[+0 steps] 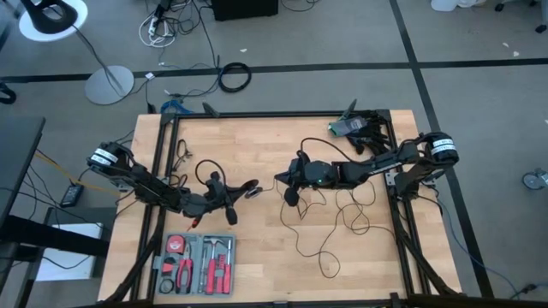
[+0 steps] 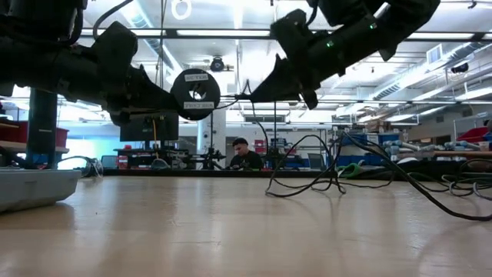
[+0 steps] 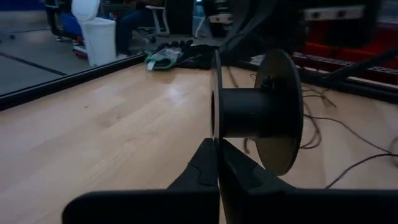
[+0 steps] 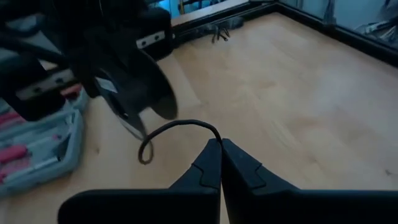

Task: Coil cords
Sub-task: Coil the black wire onto the spool

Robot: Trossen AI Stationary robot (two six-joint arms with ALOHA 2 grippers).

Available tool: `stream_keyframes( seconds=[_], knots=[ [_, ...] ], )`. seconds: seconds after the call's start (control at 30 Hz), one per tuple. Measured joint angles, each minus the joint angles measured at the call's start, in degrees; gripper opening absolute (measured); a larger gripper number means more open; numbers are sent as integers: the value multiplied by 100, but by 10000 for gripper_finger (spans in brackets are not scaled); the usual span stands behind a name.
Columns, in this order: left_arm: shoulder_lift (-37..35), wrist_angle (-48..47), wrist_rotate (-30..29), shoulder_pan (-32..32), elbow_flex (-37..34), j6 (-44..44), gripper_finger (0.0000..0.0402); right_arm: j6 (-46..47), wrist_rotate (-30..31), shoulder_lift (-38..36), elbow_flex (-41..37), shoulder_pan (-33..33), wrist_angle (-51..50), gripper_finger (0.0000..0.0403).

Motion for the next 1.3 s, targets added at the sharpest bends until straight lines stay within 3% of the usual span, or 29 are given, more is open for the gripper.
stream_keyframes(
  seconds=[0.27, 0.63, 0.93, 1.17, 1.3],
  knots=[
    [-2, -344, -447, 0, 0, -293, 0, 574, -40, 2, 407, 2, -488, 1],
    [-2, -564, -1078, -2, 6, -571, 0, 728, -776, 2, 1358, 148, -1422, 0],
    [-2, -1344, -1310, -2, 379, -713, 0, 665, -1433, 9, 1458, 346, -1586, 0],
    [-2, -1887, -1451, -2, 675, -711, 0, 609, -1472, 12, 1458, 400, -1564, 0],
    [-2, -1924, -1521, -2, 724, -694, 0, 701, -1082, 273, 1462, 367, -1570, 0]
  ],
)
